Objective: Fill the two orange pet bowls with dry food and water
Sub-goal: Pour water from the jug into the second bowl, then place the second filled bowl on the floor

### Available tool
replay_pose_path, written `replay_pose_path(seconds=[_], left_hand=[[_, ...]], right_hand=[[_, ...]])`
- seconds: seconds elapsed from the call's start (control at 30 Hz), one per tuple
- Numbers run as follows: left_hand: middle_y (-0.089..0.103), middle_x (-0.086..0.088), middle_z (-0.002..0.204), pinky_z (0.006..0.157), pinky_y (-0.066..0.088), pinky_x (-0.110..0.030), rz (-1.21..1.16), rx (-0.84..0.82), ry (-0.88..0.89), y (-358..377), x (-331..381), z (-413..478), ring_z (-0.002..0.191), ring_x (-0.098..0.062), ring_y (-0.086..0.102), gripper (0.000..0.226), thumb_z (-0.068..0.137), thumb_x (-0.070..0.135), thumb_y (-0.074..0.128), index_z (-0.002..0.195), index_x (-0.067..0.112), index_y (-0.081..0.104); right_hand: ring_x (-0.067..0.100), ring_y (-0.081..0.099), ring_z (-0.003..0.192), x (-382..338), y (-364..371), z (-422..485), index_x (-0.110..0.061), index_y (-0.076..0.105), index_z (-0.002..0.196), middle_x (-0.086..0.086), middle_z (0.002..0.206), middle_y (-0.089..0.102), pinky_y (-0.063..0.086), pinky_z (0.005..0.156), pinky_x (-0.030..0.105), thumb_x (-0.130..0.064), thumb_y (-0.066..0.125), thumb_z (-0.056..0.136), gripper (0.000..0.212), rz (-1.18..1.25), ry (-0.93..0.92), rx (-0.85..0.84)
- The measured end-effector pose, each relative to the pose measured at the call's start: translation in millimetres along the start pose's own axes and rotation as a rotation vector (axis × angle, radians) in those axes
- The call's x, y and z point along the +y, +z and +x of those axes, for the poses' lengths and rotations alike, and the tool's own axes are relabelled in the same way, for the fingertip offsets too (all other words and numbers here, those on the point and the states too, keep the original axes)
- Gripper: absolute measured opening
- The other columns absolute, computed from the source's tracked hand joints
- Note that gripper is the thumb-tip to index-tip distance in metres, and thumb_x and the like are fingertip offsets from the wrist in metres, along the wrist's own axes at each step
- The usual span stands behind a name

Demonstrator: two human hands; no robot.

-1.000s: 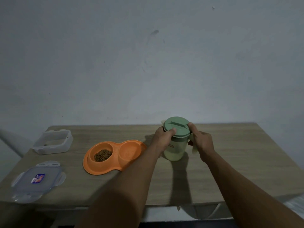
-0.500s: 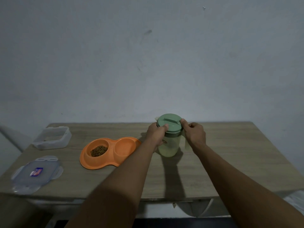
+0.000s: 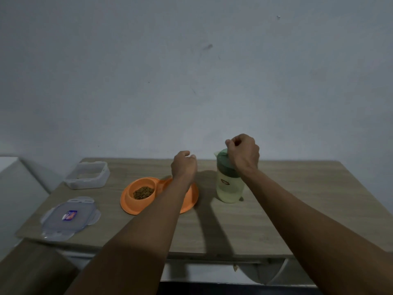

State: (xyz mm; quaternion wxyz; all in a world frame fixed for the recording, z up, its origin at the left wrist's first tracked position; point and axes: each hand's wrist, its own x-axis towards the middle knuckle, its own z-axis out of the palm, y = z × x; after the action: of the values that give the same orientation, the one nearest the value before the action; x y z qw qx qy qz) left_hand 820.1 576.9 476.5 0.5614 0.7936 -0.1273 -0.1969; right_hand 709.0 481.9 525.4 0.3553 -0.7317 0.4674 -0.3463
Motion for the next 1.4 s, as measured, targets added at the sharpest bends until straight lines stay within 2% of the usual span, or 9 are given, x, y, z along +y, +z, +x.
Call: replay_pose_path(seconds=[0.23,0.33,0.4,0.57,0.8,0.93,1.1,1.27,1.4], left_hand=[[0.057,-0.010,0.136,0.093,0.047,-0.031,0.099,0.142,-0.038,-77.1,-18.3,11.8,0.121,-0.029,0.056,0.038,0.098,0.014,0.049,0.136,0.011,0.055],[0.057,-0.011,0.137,0.099,0.044,-0.033,0.213,0.161,-0.062,-114.5,-32.7,25.3,0.125,-0.029,0.054,0.039,0.096,0.013,0.050,0.135,0.010,0.056],[0.058,-0.011,0.136,0.102,0.047,-0.035,0.271,0.158,-0.083,-136.0,-43.8,35.6,0.124,-0.032,0.055,0.040,0.094,0.016,0.053,0.134,0.011,0.056],[0.055,-0.015,0.139,0.101,0.043,-0.036,0.422,0.091,-0.154,-176.3,-76.6,53.1,0.128,-0.033,0.051,0.048,0.093,0.026,0.059,0.137,0.008,0.051],[0.054,-0.016,0.137,0.085,0.042,-0.034,0.554,-0.053,-0.273,-192.7,-103.6,68.2,0.124,-0.033,0.053,0.060,0.092,0.040,0.060,0.137,0.004,0.045],[0.060,-0.018,0.130,0.074,0.037,-0.031,0.566,-0.067,-0.303,-183.3,-110.3,74.6,0.118,-0.034,0.058,0.057,0.091,0.042,0.061,0.130,0.001,0.054],[0.067,-0.016,0.112,0.086,0.052,-0.036,0.657,-0.021,-0.341,-181.0,-113.9,77.4,0.104,-0.035,0.063,0.044,0.087,0.038,0.055,0.114,0.005,0.066],[0.068,-0.016,0.105,0.076,0.050,-0.035,0.564,0.014,-0.398,-178.3,-109.5,74.2,0.096,-0.034,0.064,0.041,0.082,0.036,0.063,0.109,0.005,0.066],[0.068,-0.017,0.108,0.078,0.053,-0.035,0.493,0.061,-0.433,-176.7,-111.0,63.7,0.100,-0.035,0.064,0.046,0.076,0.034,0.069,0.111,0.004,0.067]], right_hand=[[0.030,0.069,0.081,-17.6,74.3,-38.7,-0.013,0.071,0.079,0.008,0.079,0.074,0.056,0.076,0.038,-0.037,0.060,0.094,0.030,-0.032,0.031,-0.159],[0.031,0.067,0.099,-13.6,107.5,-52.2,-0.013,0.072,0.094,0.011,0.100,0.074,0.051,0.081,0.031,-0.017,0.059,0.092,0.014,-0.165,0.064,-0.252],[0.030,0.065,0.107,-9.1,125.6,-58.9,-0.013,0.070,0.106,0.011,0.112,0.071,0.050,0.086,0.030,-0.010,0.059,0.089,0.020,-0.244,0.082,-0.305],[0.033,0.061,0.114,6.7,155.3,-74.0,-0.009,0.061,0.124,0.016,0.121,0.066,0.047,0.092,0.035,-0.027,0.062,0.091,0.038,-0.333,0.187,-0.355],[0.041,0.054,0.123,34.9,177.1,-83.5,0.002,0.054,0.129,0.025,0.132,0.058,0.046,0.098,0.044,-0.041,0.059,0.093,0.056,-0.372,0.363,-0.296],[0.041,0.058,0.118,44.3,178.5,-77.8,0.007,0.059,0.123,0.026,0.126,0.062,0.048,0.096,0.044,-0.036,0.058,0.096,0.051,-0.338,0.439,-0.310],[0.040,0.063,0.107,51.7,175.7,-69.0,0.007,0.063,0.114,0.026,0.115,0.067,0.053,0.089,0.044,-0.035,0.062,0.092,0.047,-0.347,0.451,-0.340],[0.040,0.065,0.103,54.7,171.8,-64.0,0.008,0.067,0.106,0.026,0.108,0.069,0.051,0.079,0.040,-0.034,0.069,0.086,0.046,-0.337,0.441,-0.323],[0.038,0.066,0.099,56.5,165.0,-66.1,0.006,0.068,0.102,0.023,0.105,0.070,0.049,0.075,0.038,-0.037,0.072,0.085,0.046,-0.332,0.450,-0.337]])
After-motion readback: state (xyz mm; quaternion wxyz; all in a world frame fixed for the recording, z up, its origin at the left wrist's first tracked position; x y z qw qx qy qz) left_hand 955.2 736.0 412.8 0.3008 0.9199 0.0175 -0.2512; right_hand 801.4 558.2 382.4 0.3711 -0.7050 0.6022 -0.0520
